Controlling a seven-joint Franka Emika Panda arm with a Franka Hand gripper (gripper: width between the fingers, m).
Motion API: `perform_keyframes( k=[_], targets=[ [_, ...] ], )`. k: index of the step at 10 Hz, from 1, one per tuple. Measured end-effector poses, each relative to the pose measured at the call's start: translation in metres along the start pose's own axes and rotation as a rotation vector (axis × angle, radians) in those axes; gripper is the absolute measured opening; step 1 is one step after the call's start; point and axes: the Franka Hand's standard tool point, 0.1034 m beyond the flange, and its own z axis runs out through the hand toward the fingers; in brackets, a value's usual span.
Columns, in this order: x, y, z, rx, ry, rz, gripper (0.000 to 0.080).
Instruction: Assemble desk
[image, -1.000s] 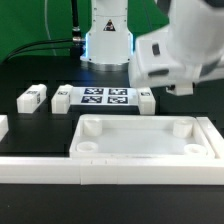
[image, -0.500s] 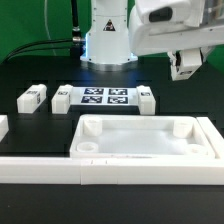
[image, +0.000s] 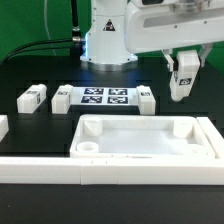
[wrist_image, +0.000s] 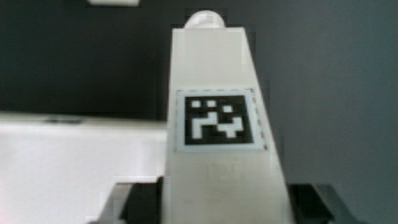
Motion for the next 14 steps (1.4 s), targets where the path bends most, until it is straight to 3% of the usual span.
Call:
perform_keyframes(
  k=[2, 4, 6, 8, 12, 14],
  targets=[
    [0.014, 0.0, -0.007, -0.009, 0.13, -0.003, 0.0288],
    [0.014, 0.005, -0.003, -0.026, 0.264, -0.015, 0.0288],
    [0.04, 0.014, -0.005, -0.056, 0.403, -0.098, 0.0288],
    [0.055, 0.011, -0.015, -0.053, 0.391, -0.125, 0.0288],
    [0.053, 0.012, -0.009, -0.054, 0.387, -0.125, 0.0288],
    [0.08, 0.008, -0.014, -0.051, 0.4, -0.156, 0.0288]
  ],
)
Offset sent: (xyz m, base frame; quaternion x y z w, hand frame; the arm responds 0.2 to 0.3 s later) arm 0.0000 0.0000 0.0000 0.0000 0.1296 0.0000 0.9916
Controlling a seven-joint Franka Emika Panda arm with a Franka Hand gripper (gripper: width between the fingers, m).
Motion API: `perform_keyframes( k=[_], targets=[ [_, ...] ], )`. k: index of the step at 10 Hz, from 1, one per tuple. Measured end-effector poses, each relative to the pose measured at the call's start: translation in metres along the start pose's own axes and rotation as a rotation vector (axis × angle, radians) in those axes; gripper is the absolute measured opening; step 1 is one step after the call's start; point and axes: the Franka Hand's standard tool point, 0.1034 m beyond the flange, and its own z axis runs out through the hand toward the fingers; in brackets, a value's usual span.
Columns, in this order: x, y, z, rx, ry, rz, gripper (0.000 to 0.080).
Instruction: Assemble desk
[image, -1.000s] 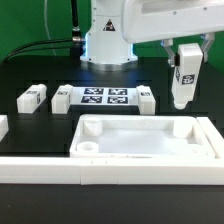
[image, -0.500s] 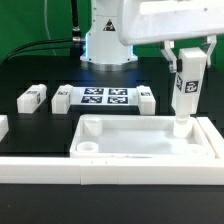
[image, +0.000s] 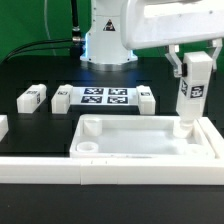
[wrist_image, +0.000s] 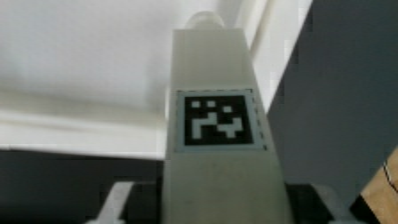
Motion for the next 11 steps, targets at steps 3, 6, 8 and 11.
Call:
perform_keyframes(
  k=[3, 6, 8, 11],
  targets=[
    [0.018, 0.011, 0.01, -0.005, 0.027, -0.062, 0.0288],
    [0.019, 0.011, 0.011, 0.0, 0.014, -0.063, 0.0288],
    [0.044, 0.01, 0.009, 0.012, 0.016, -0.064, 0.0288],
    [0.04, 0.013, 0.015, 0.01, 0.011, -0.059, 0.0288]
  ],
)
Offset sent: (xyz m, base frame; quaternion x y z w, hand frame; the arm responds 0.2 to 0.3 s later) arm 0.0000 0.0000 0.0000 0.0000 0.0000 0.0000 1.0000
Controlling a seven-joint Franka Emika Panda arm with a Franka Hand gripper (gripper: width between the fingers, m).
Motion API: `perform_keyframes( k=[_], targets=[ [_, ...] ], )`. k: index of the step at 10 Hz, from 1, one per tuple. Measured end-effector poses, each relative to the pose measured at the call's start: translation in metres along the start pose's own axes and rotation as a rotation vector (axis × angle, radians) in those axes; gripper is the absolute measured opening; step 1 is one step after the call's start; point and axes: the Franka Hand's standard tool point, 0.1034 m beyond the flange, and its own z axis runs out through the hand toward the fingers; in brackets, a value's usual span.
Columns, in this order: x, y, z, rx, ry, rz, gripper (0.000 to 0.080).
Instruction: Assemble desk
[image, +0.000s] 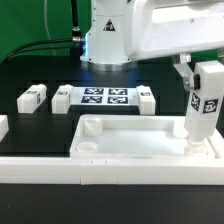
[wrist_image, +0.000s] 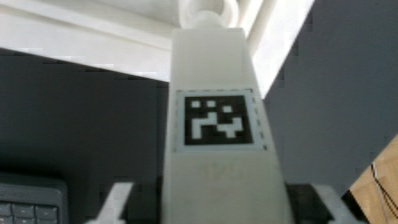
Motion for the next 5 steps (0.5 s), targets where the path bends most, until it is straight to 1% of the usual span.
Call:
perform_keyframes(
  k=[2, 5],
  targets=[
    [-0.0069, -0.0005, 0.0032, 0.0, -0.009, 0.01, 0.0288],
    [-0.0071, -0.001, 0.0042, 0.001, -0.01, 0.024, 0.0288]
  ],
)
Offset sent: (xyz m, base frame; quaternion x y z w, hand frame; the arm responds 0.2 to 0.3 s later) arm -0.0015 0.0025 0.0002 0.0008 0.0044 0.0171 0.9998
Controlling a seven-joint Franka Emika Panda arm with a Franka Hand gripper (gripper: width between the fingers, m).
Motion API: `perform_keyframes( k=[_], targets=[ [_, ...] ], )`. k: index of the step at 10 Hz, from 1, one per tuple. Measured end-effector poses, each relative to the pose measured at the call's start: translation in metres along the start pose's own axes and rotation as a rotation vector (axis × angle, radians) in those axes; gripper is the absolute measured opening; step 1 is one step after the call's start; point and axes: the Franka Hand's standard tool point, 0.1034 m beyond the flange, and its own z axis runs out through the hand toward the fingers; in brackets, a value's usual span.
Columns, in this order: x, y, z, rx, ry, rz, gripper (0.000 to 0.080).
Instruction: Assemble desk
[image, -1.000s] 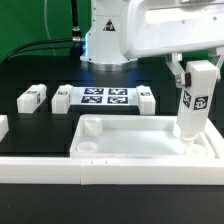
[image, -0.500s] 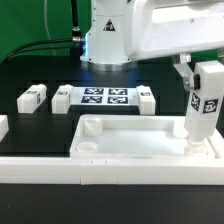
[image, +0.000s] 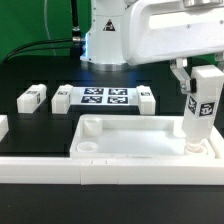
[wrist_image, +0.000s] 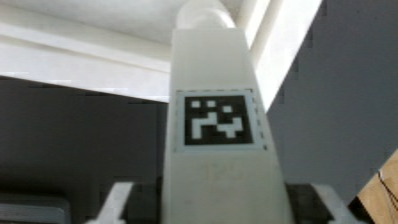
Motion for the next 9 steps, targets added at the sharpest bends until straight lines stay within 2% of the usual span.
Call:
perform_keyframes(
  k=[6, 9],
  targets=[
    [-0.0016, 0.002, 0.0009, 0.001, 0.012, 0.046, 0.0288],
    [-0.0043, 0.0003, 0.0067, 0.001, 0.011, 0.067, 0.0288]
  ],
)
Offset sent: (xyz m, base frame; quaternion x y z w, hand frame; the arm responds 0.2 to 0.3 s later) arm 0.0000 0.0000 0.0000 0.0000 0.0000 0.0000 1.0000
